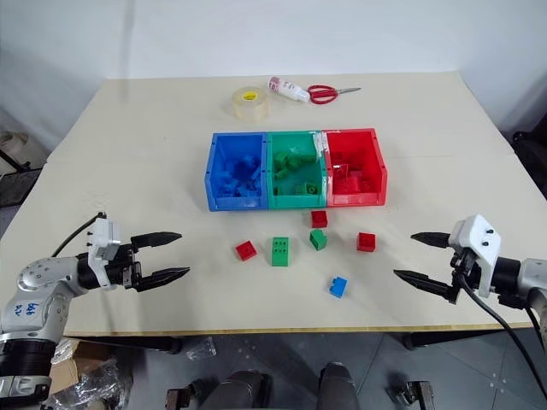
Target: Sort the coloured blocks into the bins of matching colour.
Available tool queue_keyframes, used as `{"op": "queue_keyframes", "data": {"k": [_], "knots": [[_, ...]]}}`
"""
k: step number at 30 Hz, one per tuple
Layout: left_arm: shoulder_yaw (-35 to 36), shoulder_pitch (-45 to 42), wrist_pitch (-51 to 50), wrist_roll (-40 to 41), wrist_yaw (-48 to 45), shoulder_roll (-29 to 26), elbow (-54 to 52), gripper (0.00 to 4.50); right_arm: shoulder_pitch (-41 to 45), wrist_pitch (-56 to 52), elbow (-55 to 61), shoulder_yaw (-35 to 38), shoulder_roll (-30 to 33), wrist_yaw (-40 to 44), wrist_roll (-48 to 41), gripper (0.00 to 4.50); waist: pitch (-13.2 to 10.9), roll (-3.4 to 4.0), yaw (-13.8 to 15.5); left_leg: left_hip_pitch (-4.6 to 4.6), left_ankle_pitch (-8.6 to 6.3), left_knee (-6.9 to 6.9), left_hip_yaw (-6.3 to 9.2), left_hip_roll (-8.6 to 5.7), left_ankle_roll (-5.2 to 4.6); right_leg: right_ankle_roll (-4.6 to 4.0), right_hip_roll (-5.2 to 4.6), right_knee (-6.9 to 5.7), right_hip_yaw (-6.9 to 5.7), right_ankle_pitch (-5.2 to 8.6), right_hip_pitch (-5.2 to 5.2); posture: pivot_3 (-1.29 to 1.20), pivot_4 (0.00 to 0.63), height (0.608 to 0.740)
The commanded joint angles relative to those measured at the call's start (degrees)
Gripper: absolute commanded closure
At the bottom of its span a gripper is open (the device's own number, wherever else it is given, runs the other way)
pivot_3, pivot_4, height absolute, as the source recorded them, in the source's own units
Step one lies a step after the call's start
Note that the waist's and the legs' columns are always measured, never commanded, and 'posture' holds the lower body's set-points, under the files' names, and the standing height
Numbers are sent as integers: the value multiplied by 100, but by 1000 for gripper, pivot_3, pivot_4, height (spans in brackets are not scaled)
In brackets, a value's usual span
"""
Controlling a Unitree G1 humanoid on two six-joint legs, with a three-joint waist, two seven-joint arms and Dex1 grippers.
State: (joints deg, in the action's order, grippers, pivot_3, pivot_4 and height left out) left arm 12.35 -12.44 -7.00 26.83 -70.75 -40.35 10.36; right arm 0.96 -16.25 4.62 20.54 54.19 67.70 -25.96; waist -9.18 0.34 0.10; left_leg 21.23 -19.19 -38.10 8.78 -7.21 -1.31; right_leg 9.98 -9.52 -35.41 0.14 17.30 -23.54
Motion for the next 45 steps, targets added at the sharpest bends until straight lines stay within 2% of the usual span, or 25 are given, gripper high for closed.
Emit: {"op": "queue_keyframes", "data": {"k": [1,8,11,14,23,27,31,35,40,45], "knots": [[65,-141,14,72,72,58,120,33,119,-2,235,11,-24,-74,-103,0,0,0,0,0,0,0,0,0,0,0,0,0,0,0,0,0,150,740],[-37,-265,-114,-155,499,119,200,33,504,-356,263,-443,-180,-487,14,0,0,0,-7,-1,0,-1,0,2,1,0,1,0,0,0,-2,0,150,740],[-151,-258,-176,-147,415,120,150,33,488,-433,252,-464,-182,-566,12,0,0,0,-6,0,0,0,0,1,1,0,1,-4,0,0,-3,0,150,740],[-212,-272,-166,-3,73,100,218,33,128,-516,334,-207,-23,-493,-13,0,0,-1,22,2,0,-1,3,0,1,0,1,-11,0,0,-1,0,150,740],[-196,-519,284,72,-594,231,782,33,-1616,-656,959,1356,361,-79,-3,0,-3,2,129,0,0,-5,-13,3,2,1,1,12,-4,0,0,0,150,740],[-208,-586,317,88,-640,295,814,33,-1761,-748,1110,1381,453,-55,25,0,-3,2,108,-3,-1,-5,-20,8,4,1,3,13,-5,-1,0,0,150,740],[-155,-559,346,166,-645,397,709,33,-1110,-993,1080,785,587,-84,-121,0,-3,2,85,-5,-1,-4,-32,15,4,3,4,12,-6,-2,-4,0,150,740],[-65,-352,291,374,-744,463,468,33,31,-957,673,-211,557,5,64,0,-4,1,53,-4,-2,-6,-39,23,6,5,4,17,-16,-3,-4,0,150,740],[37,7,203,466,-529,507,11,33,1671,-607,-496,-1609,55,83,681,0,-6,-3,-11,-3,-3,-4,-38,25,7,6,4,27,-20,-4,-3,0,150,740],[220,466,87,585,-266,530,-551,33,2723,-95,-1817,-2373,-561,88,1258,0,-9,-1,-34,1,-3,-3,-35,25,9,6,4,27,-25,-4,-5,0,150,740]]}}
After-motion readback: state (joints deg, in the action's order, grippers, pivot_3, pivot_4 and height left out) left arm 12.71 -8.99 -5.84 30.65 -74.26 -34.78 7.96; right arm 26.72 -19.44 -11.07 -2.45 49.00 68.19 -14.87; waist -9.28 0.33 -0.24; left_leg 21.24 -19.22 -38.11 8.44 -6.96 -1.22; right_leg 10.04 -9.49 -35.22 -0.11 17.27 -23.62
